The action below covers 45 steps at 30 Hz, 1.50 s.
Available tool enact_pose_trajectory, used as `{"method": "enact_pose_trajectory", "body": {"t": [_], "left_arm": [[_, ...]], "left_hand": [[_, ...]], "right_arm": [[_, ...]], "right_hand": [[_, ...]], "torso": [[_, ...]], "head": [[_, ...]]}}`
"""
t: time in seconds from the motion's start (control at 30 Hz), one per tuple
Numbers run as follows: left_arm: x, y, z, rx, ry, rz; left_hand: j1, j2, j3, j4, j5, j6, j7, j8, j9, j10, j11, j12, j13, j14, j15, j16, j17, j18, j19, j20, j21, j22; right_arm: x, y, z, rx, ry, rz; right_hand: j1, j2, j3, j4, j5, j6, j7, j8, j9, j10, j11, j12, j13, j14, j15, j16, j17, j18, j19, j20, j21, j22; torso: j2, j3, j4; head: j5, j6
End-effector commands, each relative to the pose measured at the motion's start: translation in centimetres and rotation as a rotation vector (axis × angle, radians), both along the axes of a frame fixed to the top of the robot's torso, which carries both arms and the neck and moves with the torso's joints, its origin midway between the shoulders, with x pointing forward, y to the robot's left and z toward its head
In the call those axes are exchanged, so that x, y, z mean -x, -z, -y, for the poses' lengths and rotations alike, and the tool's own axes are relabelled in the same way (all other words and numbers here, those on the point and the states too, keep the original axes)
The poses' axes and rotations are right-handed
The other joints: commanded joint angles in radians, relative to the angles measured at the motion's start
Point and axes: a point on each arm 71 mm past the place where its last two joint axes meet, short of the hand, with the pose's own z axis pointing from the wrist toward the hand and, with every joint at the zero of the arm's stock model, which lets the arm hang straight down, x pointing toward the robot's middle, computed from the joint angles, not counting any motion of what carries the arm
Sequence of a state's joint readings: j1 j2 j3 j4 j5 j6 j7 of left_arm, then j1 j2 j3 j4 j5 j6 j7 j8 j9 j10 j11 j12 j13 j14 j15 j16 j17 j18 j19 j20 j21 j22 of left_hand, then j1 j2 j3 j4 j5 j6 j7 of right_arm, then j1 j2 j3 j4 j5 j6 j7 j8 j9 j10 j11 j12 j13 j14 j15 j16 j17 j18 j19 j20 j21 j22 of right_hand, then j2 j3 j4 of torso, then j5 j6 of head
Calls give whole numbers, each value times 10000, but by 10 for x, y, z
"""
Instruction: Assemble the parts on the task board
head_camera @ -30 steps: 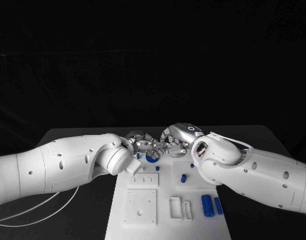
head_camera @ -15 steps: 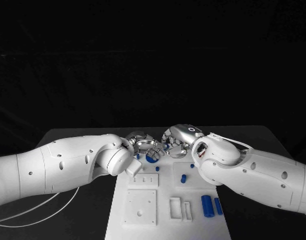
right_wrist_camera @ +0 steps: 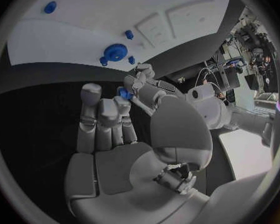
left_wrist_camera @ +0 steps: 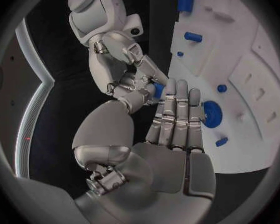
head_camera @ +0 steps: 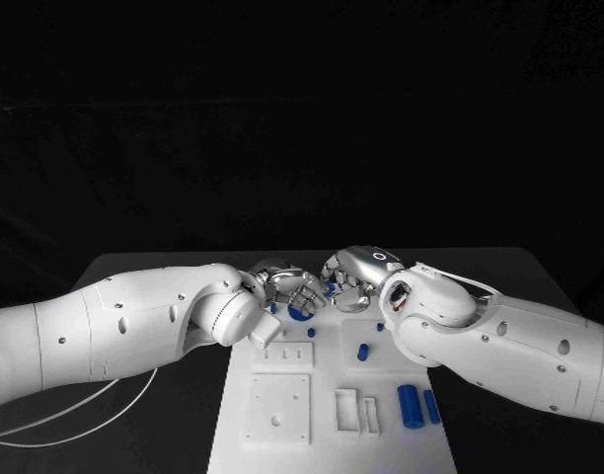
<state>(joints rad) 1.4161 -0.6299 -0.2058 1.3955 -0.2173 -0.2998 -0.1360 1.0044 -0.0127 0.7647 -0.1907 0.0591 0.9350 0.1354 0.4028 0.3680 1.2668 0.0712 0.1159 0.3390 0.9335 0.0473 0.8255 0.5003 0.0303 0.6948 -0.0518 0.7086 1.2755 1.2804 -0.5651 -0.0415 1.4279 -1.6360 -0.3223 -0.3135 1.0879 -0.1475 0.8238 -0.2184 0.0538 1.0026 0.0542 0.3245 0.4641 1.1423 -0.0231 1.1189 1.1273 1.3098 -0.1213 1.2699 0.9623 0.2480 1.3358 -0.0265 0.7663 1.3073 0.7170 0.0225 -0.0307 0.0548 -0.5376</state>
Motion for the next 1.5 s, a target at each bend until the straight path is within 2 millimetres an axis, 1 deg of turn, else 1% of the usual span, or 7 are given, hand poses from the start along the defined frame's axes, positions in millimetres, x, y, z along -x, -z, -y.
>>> {"method": "enact_pose_trajectory", "body": {"t": [0.03, 0.5, 0.63, 0.67, 0.8, 1.17, 1.5], "left_arm": [[0, -3, 6, 147, 159, 97], [-2, -4, 5, 18, 36, 390], [-4, -4, 2, -93, -137, 555], [-4, -4, 0, -142, -240, 633], [-5, -5, -2, -292, -283, 797], [-5, -5, -3, -562, -96, 940], [-4, -4, -5, -903, 31, 1097]], "left_hand": [[-231, 44, 33, -54, 0, 243, -163, 59, 41, 115, -10, 23, 30, 26, -24, 65, -11, 62, -19, -20, 56, -5], [-922, 185, 148, -279, 205, 647, -343, 267, 196, 470, -194, 236, 202, 272, -168, 325, 17, 20, 33, -136, 150, -83], [-1191, 272, 213, -443, 518, 752, -392, 316, 301, 572, -248, 296, 267, 351, -228, 435, 26, -4, 95, -202, 222, -113], [-1293, 308, 225, -506, 735, 813, -420, 350, 347, 635, -279, 332, 297, 403, -260, 496, 40, -7, 131, -230, 260, -117], [-1739, 463, 231, -745, 1199, 1015, -519, 468, 540, 814, -369, 429, 385, 550, -364, 656, 60, -24, 217, -326, 362, -142], [-1850, 360, 422, -921, 1787, 1201, -616, 550, 817, 1007, -457, 500, 467, 712, -457, 753, 19, -80, 232, -423, 461, -182], [-1777, 222, 456, -920, 2101, 1313, -674, 597, 1014, 1145, -518, 556, 526, 844, -528, 849, 16, -113, 258, -490, 541, -204]], "right_arm": [[5, 3, -6, 118, -262, -140], [7, 3, -5, 43, -263, -224], [6, 4, -2, -75, -208, -225], [6, 3, -1, -144, -163, -193], [3, 3, 5, -279, 35, -140], [0, 1, 10, -806, 147, 45], [2, 1, 13, -918, 133, 99]], "right_hand": [[4, 53, 60, -20, 5, 407, 355, 70, 6, 47, 10, -32, -12, 26, -73, -56, -6, 138, 88, 13, 59, 125], [-13, 47, 65, -14, 34, 409, 356, 66, 0, 48, 11, -36, -12, 27, -72, -60, -8, 138, 88, 15, 55, 124], [-56, 17, 74, 11, 87, 396, 362, 50, -14, 42, 16, -49, -14, 26, -68, -72, -13, 138, 83, 21, 44, 120], [-86, -4, 73, 31, 138, 390, 364, 42, -20, 37, 21, -56, -16, 24, -64, -79, -16, 138, 82, 24, 39, 118], [-295, -215, -34, 161, 659, 320, 387, -12, -59, 4, 41, -105, -29, 22, -49, -117, -31, 138, 94, 15, 11, 105], [-707, -830, -687, 462, 1040, -230, 536, -312, -195, -153, 177, -283, -115, 7, 70, -205, -58, 138, 81, -46, -92, 57], [-662, -876, -1153, 508, 1423, -313, 574, -325, -195, -142, 213, -358, -214, 1, 102, -256, -60, 138, 69, -76, -174, 29]], "torso": [[2, 6, -8], [1, 10, -9], [0, 10, -4], [-1, 10, -3], [-4, 5, -7], [1, 6, -3], [1, 3, -1]], "head": [[12, -14], [24, -42], [33, -57], [35, -61], [36, -58], [61, -59], [67, -68]]}}
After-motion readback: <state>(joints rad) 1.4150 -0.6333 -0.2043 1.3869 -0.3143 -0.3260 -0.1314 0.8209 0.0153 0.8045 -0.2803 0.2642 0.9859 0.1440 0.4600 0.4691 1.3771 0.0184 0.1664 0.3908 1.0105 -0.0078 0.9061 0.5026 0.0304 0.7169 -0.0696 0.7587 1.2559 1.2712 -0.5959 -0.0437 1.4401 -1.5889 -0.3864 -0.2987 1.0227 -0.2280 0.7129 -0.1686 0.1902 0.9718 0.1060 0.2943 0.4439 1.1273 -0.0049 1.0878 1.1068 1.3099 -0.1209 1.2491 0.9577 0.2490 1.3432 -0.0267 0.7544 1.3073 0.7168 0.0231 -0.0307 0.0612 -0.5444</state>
